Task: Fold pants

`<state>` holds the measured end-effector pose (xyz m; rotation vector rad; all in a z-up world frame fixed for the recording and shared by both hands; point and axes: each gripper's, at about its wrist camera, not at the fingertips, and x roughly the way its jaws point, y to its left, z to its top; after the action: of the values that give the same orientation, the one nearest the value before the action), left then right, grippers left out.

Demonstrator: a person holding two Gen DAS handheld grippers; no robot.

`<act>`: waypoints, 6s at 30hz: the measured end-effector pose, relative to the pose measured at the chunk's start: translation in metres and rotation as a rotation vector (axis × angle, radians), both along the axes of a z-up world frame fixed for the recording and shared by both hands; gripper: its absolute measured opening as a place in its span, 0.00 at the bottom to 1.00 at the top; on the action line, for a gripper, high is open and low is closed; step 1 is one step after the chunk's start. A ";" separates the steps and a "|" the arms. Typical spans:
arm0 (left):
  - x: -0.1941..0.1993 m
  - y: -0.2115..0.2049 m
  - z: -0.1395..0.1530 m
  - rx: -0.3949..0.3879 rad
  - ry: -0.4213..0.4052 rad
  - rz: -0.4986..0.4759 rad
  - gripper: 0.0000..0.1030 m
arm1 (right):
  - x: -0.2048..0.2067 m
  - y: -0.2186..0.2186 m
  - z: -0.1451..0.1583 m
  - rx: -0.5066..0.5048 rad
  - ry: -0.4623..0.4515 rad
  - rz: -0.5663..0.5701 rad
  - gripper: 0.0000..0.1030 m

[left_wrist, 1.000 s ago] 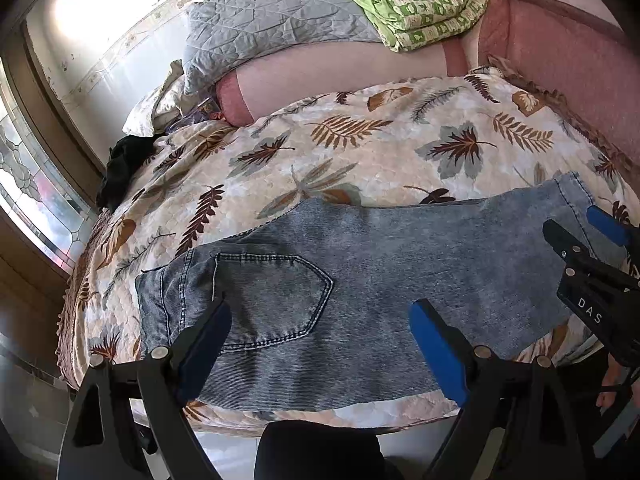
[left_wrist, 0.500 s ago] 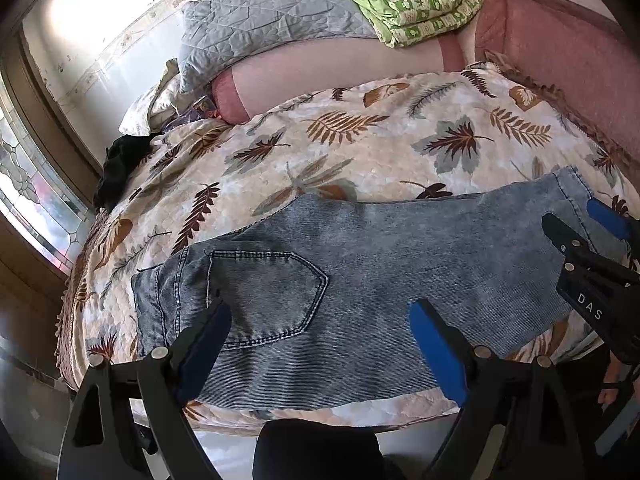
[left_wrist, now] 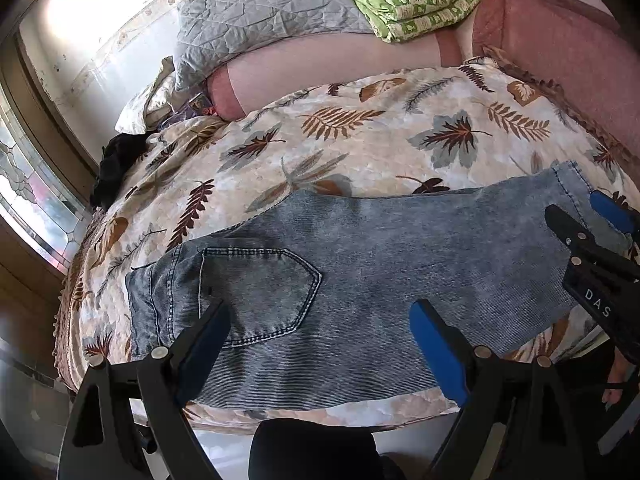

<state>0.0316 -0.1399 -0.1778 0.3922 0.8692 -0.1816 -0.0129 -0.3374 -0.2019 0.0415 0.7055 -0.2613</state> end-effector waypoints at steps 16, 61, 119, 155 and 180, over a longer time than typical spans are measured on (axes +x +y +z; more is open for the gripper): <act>0.001 -0.003 -0.004 -0.003 0.009 -0.004 0.88 | -0.006 -0.015 -0.002 -0.017 0.008 -0.039 0.68; -0.020 -0.026 0.005 -0.002 -0.044 -0.093 0.88 | 0.001 -0.030 -0.009 0.033 0.032 -0.109 0.68; 0.011 0.166 0.100 -0.170 -0.422 0.364 0.88 | 0.048 0.035 -0.031 0.030 0.102 -0.090 0.68; 0.009 0.201 0.092 -0.164 -0.397 0.441 0.88 | 0.049 0.052 -0.031 -0.023 0.101 -0.037 0.68; -0.005 0.213 0.104 -0.149 -0.436 0.465 0.89 | 0.046 0.051 -0.028 -0.020 0.089 -0.028 0.68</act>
<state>0.0266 0.0731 -0.0741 0.0745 0.4924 0.2618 0.0335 -0.2861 -0.2297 0.0211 0.7916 -0.2984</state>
